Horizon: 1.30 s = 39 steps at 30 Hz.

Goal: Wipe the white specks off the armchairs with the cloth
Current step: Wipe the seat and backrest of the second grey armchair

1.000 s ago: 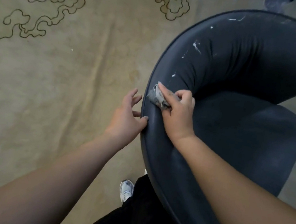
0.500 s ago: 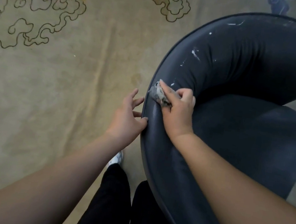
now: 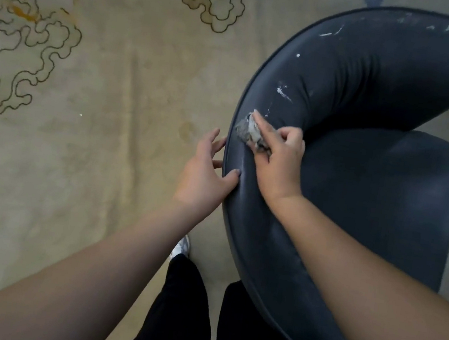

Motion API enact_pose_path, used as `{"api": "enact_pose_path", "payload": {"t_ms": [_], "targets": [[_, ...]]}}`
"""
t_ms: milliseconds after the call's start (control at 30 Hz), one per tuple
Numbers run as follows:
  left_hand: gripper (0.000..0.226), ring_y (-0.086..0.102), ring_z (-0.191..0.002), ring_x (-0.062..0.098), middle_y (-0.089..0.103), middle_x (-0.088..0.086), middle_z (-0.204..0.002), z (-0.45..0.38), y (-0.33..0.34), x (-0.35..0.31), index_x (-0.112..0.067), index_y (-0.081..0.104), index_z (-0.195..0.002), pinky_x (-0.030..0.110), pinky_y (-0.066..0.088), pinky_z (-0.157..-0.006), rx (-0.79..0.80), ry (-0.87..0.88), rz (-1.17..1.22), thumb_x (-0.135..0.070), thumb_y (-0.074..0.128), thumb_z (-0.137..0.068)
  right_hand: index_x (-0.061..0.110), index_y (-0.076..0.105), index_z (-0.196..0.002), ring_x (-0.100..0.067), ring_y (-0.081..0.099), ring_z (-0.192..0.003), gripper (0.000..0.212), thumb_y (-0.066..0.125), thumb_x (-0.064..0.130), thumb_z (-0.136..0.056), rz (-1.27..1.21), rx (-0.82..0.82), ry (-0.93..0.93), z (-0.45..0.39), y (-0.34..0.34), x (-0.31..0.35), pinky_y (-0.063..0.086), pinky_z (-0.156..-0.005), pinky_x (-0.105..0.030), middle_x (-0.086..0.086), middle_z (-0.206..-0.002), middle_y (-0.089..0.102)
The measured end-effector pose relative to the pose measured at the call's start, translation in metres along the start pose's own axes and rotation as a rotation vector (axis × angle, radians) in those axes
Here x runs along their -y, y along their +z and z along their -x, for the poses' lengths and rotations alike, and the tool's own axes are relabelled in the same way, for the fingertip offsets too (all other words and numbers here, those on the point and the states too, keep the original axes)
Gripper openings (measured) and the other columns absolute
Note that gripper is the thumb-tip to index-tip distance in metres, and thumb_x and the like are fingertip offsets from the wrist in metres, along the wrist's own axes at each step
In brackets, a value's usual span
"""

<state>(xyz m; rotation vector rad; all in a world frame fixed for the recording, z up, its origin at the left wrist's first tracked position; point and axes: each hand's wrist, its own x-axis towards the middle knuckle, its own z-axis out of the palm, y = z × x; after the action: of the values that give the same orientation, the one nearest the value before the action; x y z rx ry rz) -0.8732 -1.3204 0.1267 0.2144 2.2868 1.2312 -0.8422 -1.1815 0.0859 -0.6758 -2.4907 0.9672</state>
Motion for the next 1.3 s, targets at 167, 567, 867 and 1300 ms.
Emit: {"api": "enact_pose_path", "payload": {"t_ms": [167, 567, 867, 1300], "targets": [[0.084, 0.06, -0.106, 0.002, 0.044, -0.017, -0.144, -0.036, -0.017, -0.005, -0.028, 0.022, -0.148, 0.023, 0.05, -0.087, 0.118, 0.07, -0.031, -0.019, 0.072, -0.081, 0.031, 0.051, -0.134, -0.025, 0.044, -0.09, 0.069, 0.065, -0.004, -0.077, 0.006, -0.034, -0.014, 0.051, -0.007, 0.0, 0.04, -0.094, -0.033, -0.005, -0.098, 0.039], [0.086, 0.06, -0.103, 0.002, 0.041, -0.016, -0.146, -0.087, -0.035, -0.015, -0.027, 0.019, -0.15, 0.01, 0.05, -0.069, 0.294, 0.155, -0.045, -0.016, 0.072, -0.083, 0.029, 0.055, -0.134, -0.024, 0.044, -0.092, 0.061, 0.067, 0.0, -0.082, 0.051, -0.126, 0.082, 0.016, 0.008, 0.015, 0.034, -0.095, -0.017, -0.006, -0.099, 0.039], [0.081, 0.058, -0.098, -0.005, 0.043, -0.019, -0.144, -0.117, -0.034, -0.032, -0.026, 0.022, -0.149, 0.005, 0.047, -0.071, 0.299, 0.166, -0.067, -0.018, 0.07, -0.085, 0.031, 0.056, -0.132, -0.027, 0.046, -0.087, 0.061, 0.069, 0.002, -0.08, 0.038, -0.247, 0.15, -0.063, 0.02, 0.007, 0.044, -0.093, -0.034, -0.003, -0.097, 0.036], [0.074, 0.061, -0.093, -0.004, 0.043, -0.019, -0.143, -0.147, -0.029, -0.052, -0.031, 0.03, -0.145, 0.013, 0.05, -0.075, 0.317, 0.13, -0.099, -0.024, 0.071, -0.085, 0.029, 0.059, -0.13, -0.025, 0.046, -0.084, 0.059, 0.069, 0.004, -0.078, 0.03, -0.314, 0.185, -0.102, 0.016, -0.013, 0.048, -0.089, -0.044, -0.003, -0.096, 0.036]]}}
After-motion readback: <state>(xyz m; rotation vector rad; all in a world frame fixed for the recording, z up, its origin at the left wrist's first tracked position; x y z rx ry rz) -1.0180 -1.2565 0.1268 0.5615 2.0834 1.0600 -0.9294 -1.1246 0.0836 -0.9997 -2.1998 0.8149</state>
